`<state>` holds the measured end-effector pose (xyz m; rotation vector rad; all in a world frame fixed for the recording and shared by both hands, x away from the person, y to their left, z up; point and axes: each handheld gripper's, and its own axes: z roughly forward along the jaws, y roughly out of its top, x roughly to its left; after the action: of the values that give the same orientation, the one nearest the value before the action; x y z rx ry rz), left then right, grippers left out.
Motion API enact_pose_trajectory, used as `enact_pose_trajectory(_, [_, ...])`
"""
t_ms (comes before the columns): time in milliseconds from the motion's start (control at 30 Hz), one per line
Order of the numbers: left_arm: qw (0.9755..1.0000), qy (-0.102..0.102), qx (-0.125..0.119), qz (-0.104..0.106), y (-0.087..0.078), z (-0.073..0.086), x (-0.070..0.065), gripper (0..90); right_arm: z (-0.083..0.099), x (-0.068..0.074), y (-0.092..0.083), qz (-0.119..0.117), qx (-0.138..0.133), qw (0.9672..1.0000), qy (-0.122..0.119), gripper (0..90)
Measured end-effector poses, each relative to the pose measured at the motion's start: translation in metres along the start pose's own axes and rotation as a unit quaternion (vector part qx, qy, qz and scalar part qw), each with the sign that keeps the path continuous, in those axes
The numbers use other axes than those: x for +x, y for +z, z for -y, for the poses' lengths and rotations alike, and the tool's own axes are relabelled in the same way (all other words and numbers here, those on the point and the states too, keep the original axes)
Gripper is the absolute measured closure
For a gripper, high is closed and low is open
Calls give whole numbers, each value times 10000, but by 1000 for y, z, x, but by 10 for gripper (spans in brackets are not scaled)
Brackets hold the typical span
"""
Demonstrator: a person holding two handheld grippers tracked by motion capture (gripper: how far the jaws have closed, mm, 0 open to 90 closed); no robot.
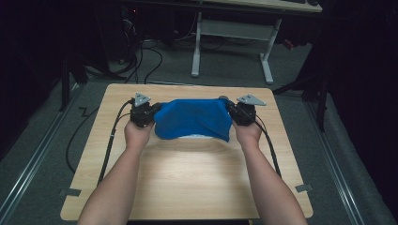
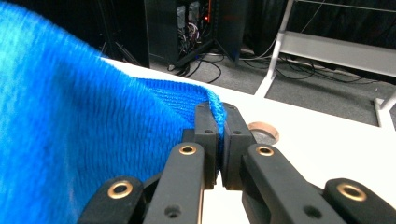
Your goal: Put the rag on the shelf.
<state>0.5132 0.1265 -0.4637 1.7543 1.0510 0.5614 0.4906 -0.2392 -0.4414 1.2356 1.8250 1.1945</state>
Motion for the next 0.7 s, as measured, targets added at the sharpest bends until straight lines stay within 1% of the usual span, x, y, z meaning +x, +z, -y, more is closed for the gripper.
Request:
enact_pose_trajectory(33, [10000, -41, 4, 24, 0, 2, 0, 879, 3, 0, -1, -14, -2, 10000, -9, 881])
enact_pose_trajectory(133, [9999, -62, 46, 75, 1, 9, -2, 879, 10, 2, 0, -25, 110, 9999, -68, 881])
enact_pose_trajectory(233, [9999, -94, 63, 120, 3, 12, -3, 878, 16, 3, 1, -46, 147, 9999, -36, 881])
enact_pose_trajectory(300, [9998, -123, 85, 154, 5, 15, -3, 878, 19, 3, 1, -60, 117, 9999, -37, 881])
enact_pose_trajectory(467, [9995, -129, 195, 195, 10, 20, -4, 878, 30, 2, 6, -57, 249, 9997, -11, 881])
enact_pose_trajectory(567, [9993, -198, 228, 217, 13, 24, -4, 877, 35, 1, 7, -38, 331, 9994, 2, 881])
enact_pose_trajectory(700, [9990, -228, 317, 235, 17, 29, -5, 875, 43, 0, 6, -20, 319, 9995, 54, 881])
